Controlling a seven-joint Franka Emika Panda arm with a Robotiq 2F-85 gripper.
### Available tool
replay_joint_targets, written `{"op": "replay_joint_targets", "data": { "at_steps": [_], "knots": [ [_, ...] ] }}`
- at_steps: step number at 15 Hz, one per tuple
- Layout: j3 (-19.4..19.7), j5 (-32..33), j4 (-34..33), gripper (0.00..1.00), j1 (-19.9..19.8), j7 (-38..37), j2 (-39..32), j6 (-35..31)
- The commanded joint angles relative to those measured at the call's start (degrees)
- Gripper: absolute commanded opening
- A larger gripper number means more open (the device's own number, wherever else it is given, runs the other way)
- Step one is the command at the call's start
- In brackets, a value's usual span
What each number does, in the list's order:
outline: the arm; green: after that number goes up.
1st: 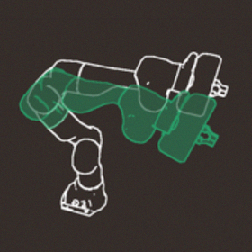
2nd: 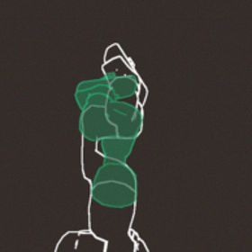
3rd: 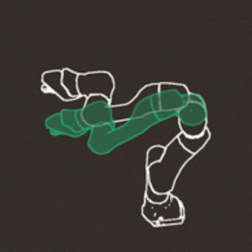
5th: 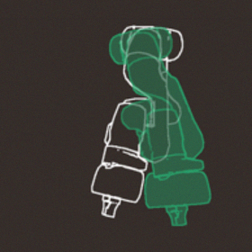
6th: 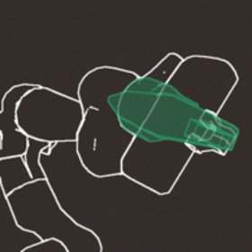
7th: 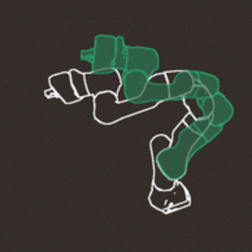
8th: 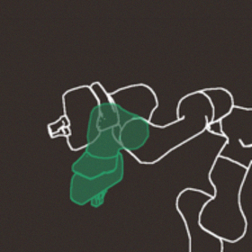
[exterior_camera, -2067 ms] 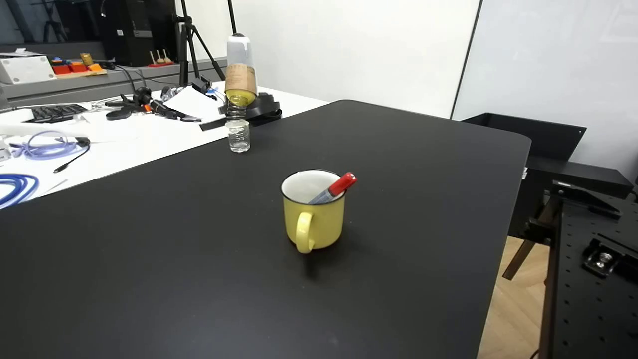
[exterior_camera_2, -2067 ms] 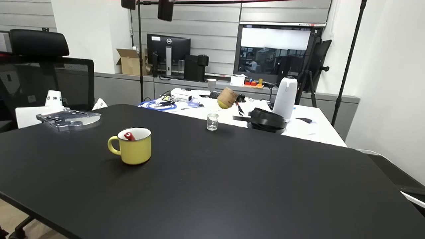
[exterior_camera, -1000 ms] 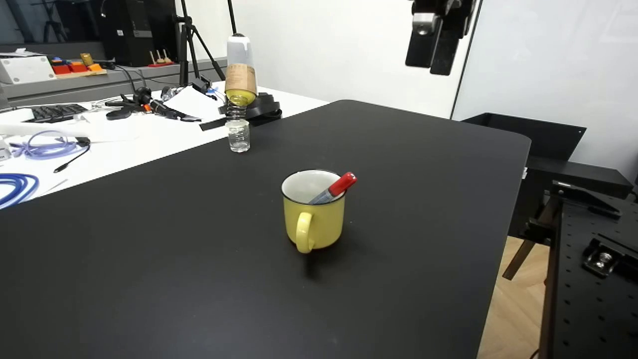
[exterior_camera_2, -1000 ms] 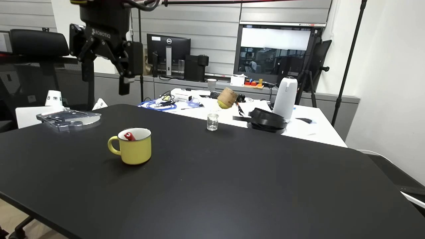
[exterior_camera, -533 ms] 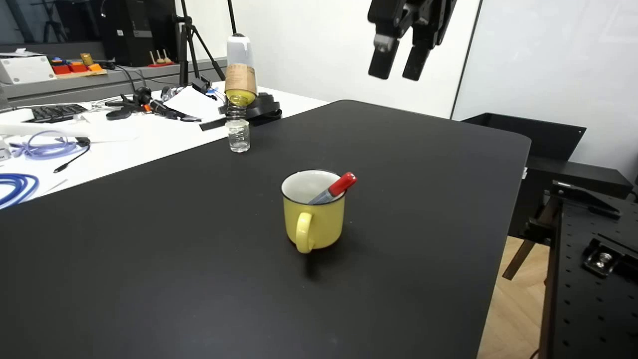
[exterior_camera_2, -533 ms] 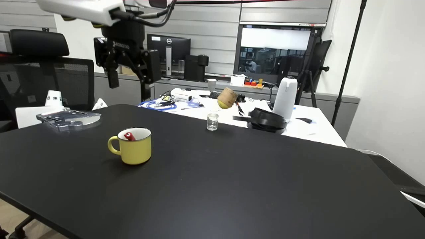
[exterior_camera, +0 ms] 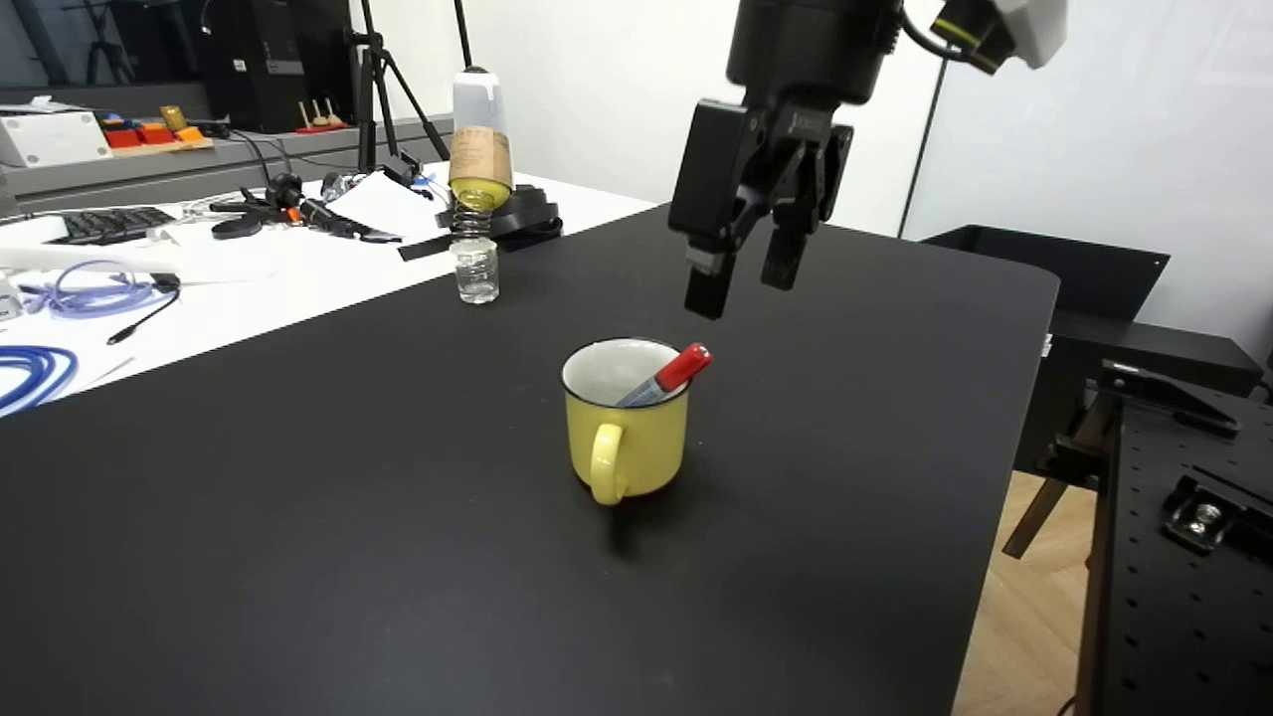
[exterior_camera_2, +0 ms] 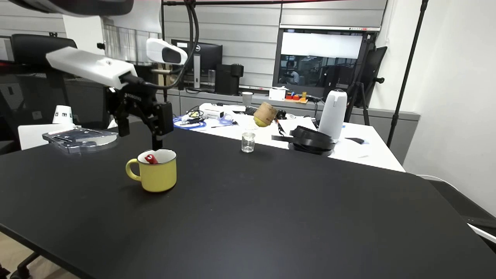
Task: Take the marker out of the cup and put it on the table
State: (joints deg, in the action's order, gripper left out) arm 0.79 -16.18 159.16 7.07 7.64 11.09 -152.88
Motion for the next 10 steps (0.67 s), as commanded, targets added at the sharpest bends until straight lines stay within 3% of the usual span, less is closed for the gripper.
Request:
{"op": "replay_joint_targets", "data": {
  "at_steps": [1, 10],
  "knots": [
    [-0.73, -2.13, -1.12, 1.0, 0.42, -1.01, -4.83, -2.27],
    [-2.87, -11.17, -3.65, 1.0, 0.05, 0.55, -10.5, -5.13]
  ]
}}
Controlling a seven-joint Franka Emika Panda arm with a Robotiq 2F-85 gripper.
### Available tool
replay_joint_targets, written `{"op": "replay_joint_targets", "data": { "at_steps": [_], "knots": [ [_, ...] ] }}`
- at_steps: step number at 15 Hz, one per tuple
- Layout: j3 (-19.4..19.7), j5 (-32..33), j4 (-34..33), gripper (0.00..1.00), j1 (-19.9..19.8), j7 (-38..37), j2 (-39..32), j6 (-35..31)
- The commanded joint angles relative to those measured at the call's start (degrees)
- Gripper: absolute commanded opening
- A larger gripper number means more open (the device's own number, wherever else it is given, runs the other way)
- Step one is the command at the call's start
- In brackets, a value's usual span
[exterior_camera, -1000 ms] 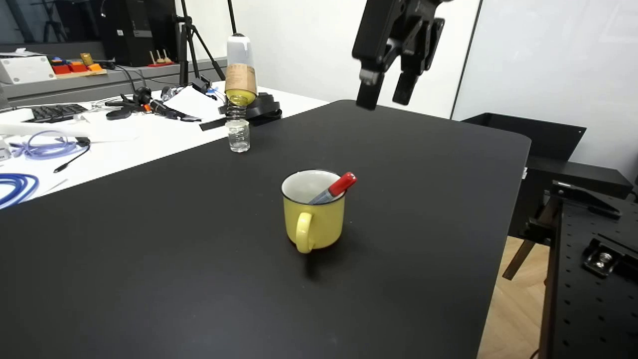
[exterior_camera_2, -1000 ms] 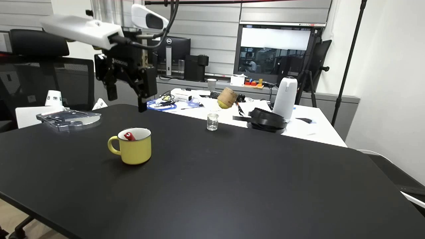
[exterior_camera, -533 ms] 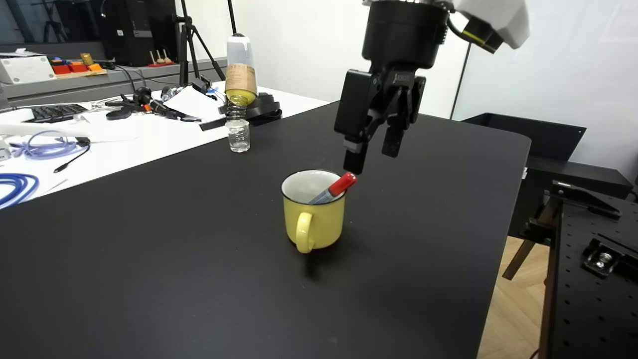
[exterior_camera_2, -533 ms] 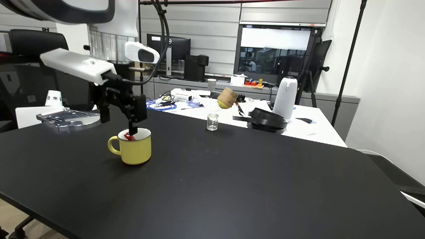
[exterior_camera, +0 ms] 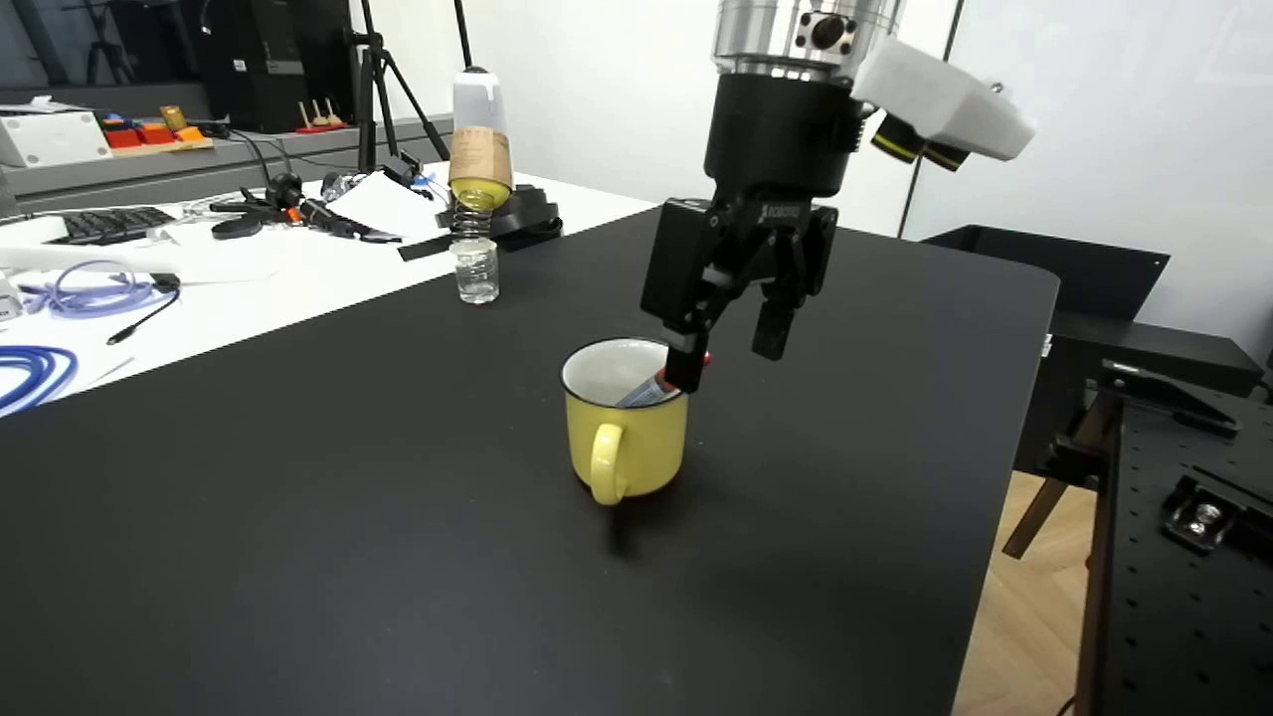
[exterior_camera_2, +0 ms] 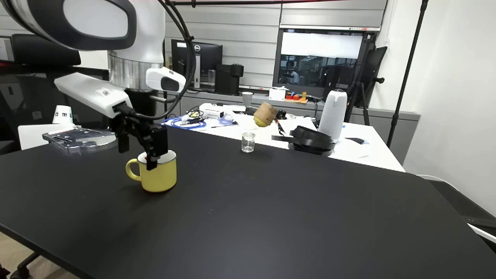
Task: Take the marker out of the cup and put it on the table
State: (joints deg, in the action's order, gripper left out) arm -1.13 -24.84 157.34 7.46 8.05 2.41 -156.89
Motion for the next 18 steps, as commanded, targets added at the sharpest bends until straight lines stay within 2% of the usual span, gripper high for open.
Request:
{"op": "replay_joint_targets", "data": {
  "at_steps": [1, 4, 5, 6, 8, 17, 18],
  "knots": [
    [-1.11, -2.73, -2.12, 1.0, -0.51, 0.08, -2.09, -1.53],
    [-1.3, -3.19, -2.84, 1.0, -1.07, 0.12, -2.61, -2.6],
    [-1.28, -3.34, -3.06, 0.96, -1.26, 0.11, -2.82, -2.8],
    [-1.28, -3.53, -3.25, 0.74, -1.44, 0.11, -3.14, -2.86],
    [-1.37, -3.92, -3.45, 0.7, -1.77, 0.29, -3.6, -2.96],
    [-1.47, -5.98, -3.89, 0.06, -2.91, 0.88, -3.34, -2.65],
    [-1.41, -6.08, -3.85, 0.02, -3.04, 0.95, -3.09, -2.55]
  ]
}}
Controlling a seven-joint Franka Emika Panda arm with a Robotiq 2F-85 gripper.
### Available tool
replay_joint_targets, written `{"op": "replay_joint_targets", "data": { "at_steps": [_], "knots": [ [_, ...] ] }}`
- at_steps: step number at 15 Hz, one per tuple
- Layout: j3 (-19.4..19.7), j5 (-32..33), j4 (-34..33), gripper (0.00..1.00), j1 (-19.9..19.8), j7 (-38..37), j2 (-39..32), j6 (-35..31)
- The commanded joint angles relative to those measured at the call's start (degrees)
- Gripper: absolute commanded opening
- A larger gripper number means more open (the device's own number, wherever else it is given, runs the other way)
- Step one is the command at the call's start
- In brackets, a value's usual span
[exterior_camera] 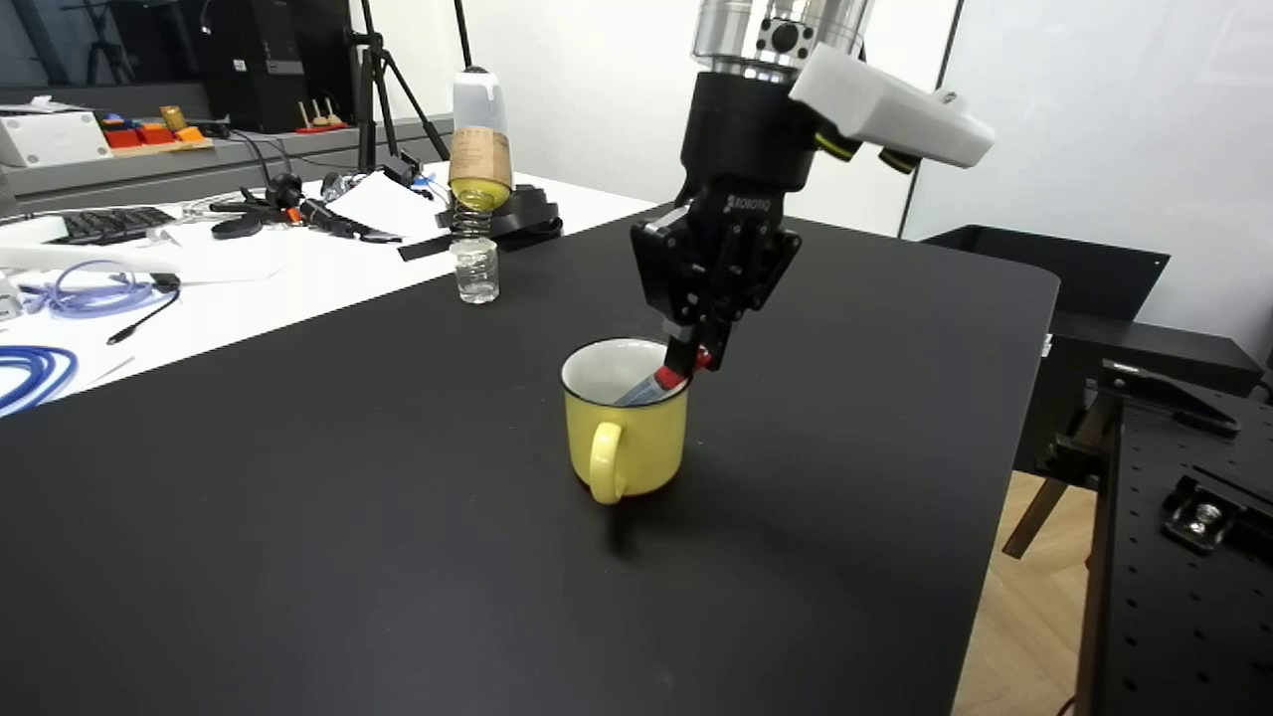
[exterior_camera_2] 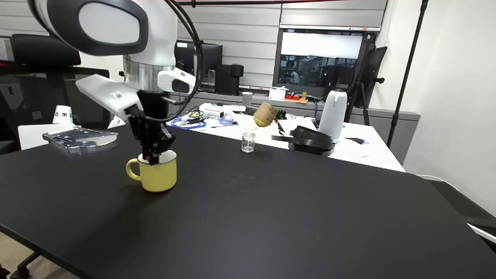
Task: Take the marker out of the cup and put it on the table
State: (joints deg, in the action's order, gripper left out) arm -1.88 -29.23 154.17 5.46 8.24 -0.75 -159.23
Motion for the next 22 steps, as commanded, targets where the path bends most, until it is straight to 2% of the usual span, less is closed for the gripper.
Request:
{"op": "replay_joint_targets", "data": {
  "at_steps": [1, 4, 7, 11, 14, 16, 18, 22],
  "knots": [
    [-0.57, -1.61, -0.58, 0.05, -1.15, 0.73, 0.53, -0.07],
    [-0.11, -0.01, 0.28, 0.05, -1.53, -0.5, 3.66, 0.94],
    [1.09, 2.58, 1.49, 0.05, -2.51, -2.0, 9.87, 5.61],
    [3.83, 6.23, 1.74, 0.05, -4.36, -2.47, 20.5, 20.1],
    [6.01, 7.43, 1.55, 0.05, -5.49, -1.74, 27.05, 27.18],
    [6.8, 8.26, 2.0, 0.05, -6.48, -1.8, 29.88, 26.64],
    [7.01, 9.25, 3.01, 0.05, -7.43, -1.77, 31.04, 22.53],
    [7.39, 10.2, 5.89, 0.05, -7.4, -0.98, 27.34, 8.97]
  ]
}}
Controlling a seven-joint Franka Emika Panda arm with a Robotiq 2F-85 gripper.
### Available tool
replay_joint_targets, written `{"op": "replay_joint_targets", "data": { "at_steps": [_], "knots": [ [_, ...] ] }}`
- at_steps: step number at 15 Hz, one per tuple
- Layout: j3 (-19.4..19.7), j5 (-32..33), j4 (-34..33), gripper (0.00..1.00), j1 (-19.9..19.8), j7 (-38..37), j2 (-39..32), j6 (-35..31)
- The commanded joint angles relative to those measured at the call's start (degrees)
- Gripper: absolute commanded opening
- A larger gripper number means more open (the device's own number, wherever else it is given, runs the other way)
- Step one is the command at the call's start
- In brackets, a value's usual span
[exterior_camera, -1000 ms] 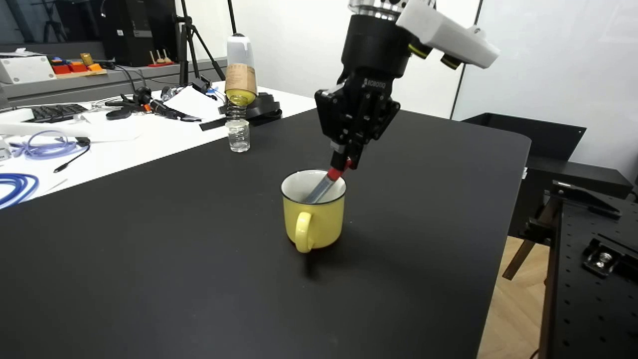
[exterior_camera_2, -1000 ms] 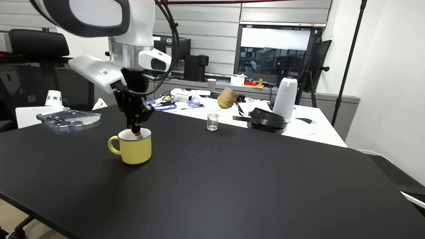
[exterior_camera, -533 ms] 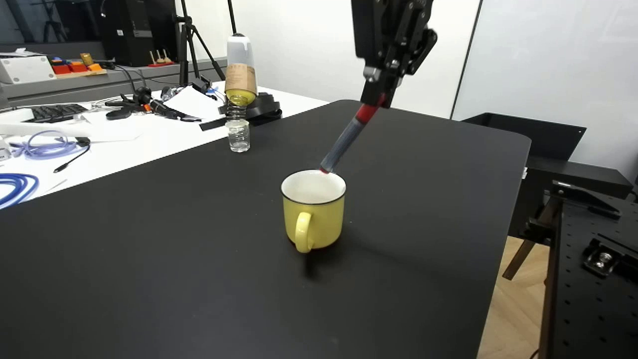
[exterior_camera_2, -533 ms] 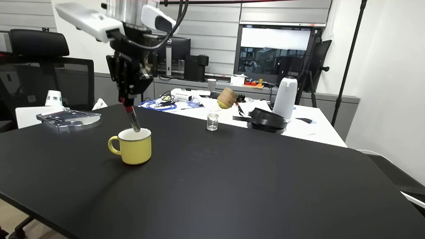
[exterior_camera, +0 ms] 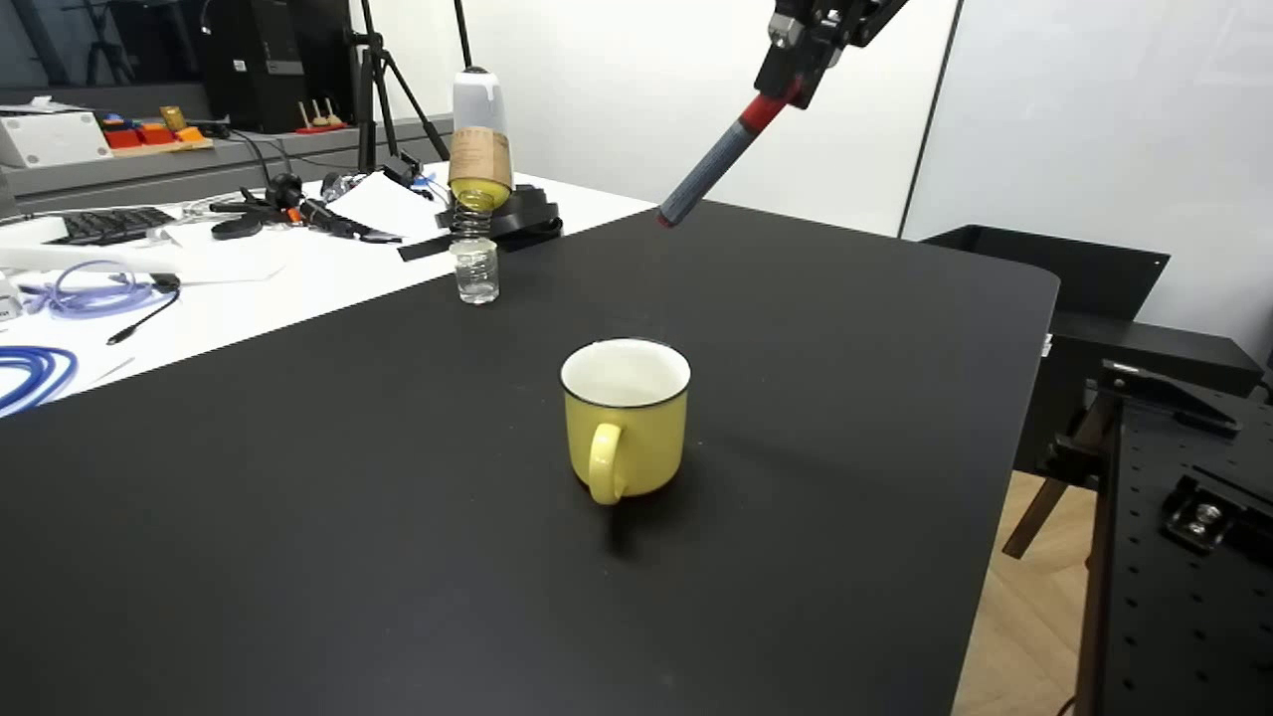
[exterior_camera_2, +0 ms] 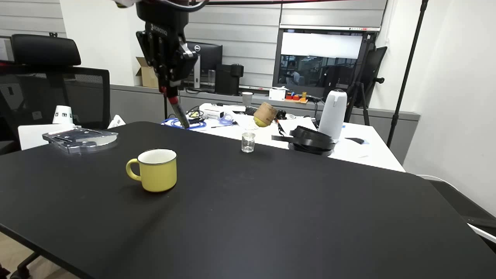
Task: Take the marker out of the cup and put it on the table
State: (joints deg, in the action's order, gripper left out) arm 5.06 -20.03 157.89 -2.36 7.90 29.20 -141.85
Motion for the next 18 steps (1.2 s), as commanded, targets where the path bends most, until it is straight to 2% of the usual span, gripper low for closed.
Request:
{"op": "replay_joint_targets", "data": {
  "at_steps": [1, 6, 8, 12, 16, 17, 18],
  "knots": [
    [0.82, 0.77, 0.94, 0.05, 0.9, -0.72, -6.01, -11.76],
    [2.98, -1.95, 0.65, 0.05, 4.92, 0.47, -18.82, -24.27],
    [2.39, -4.06, -0.46, 0.05, 5.52, 1.6, -24.14, -28.35],
    [1.8, -10.6, -3.51, 0.05, 7.75, 5.29, -31.32, -34.03],
    [-1.19, -15.71, -7.4, 0.05, 7.34, 9.38, -36.18, -36.18],
    [-1.62, -15.84, -8.17, 0.46, 6.93, 9.95, -37.38, -35.56],
    [-2.05, -15.97, -8.88, 0.47, 6.53, 10.4, -38.44, -34.8]
  ]
}}
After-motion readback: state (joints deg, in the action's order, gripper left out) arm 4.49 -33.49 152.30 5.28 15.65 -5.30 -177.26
